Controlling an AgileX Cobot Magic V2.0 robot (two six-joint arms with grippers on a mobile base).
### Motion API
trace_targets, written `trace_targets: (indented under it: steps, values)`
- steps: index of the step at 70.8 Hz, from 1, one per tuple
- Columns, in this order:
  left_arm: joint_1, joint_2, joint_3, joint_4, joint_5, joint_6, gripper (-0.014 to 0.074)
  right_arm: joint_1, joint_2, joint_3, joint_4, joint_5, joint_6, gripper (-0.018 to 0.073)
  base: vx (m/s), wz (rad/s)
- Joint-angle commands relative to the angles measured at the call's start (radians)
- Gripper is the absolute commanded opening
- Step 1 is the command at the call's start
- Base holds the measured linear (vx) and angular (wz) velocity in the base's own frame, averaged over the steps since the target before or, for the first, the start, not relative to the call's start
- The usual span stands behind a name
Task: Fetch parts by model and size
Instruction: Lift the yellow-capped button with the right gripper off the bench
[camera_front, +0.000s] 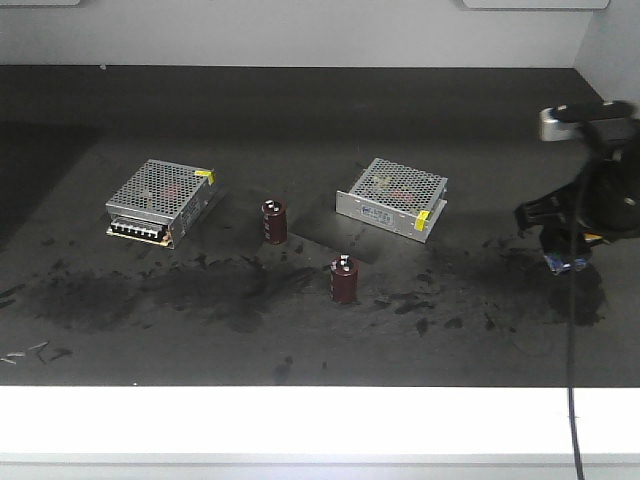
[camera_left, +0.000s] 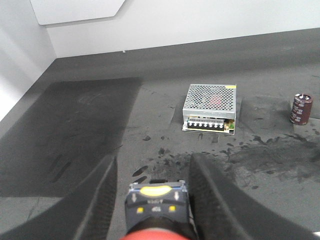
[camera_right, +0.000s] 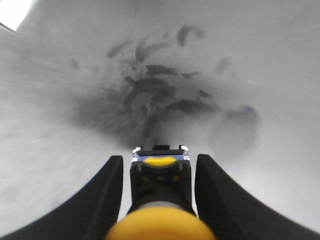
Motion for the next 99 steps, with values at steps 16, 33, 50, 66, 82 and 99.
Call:
trace_targets:
  steps: [16, 33, 50, 66, 82, 99]
  values:
    - [-0.007, 0.012, -0.024, -0.010, -0.080, 0.000, -0.0004, -0.003, -0.440, 0.265, -0.008, -0.298, 0.061, -0.0007, 0.00, 0.00]
    - [-0.007, 0.012, -0.024, -0.010, -0.097, 0.000, -0.0004, -0.003, -0.743, 0.397, -0.008, -0.418, 0.061, -0.0006, 0.00, 0.00]
    - [-0.007, 0.012, -0.024, -0.010, -0.106, 0.000, -0.0004, -0.003, -1.023, 0.519, -0.008, -0.477, 0.061, -0.0006, 0.00, 0.00]
    - [-0.007, 0.012, -0.024, -0.010, -0.107, 0.000, -0.0004, -0.003, -1.259, 0.670, -0.008, -0.557, 0.060, -0.0006, 0.00, 0.00]
    - [-0.007, 0.012, -0.024, -0.010, -0.103, 0.000, -0.0004, -0.003, -1.347, 0.710, -0.008, -0.616, 0.060, -0.0006, 0.00, 0.00]
    - [-0.007, 0.012, -0.024, -0.010, -0.103, 0.000, -0.0004, -0.003, -1.347, 0.710, -0.008, -0.602, 0.061, -0.0006, 0.00, 0.00]
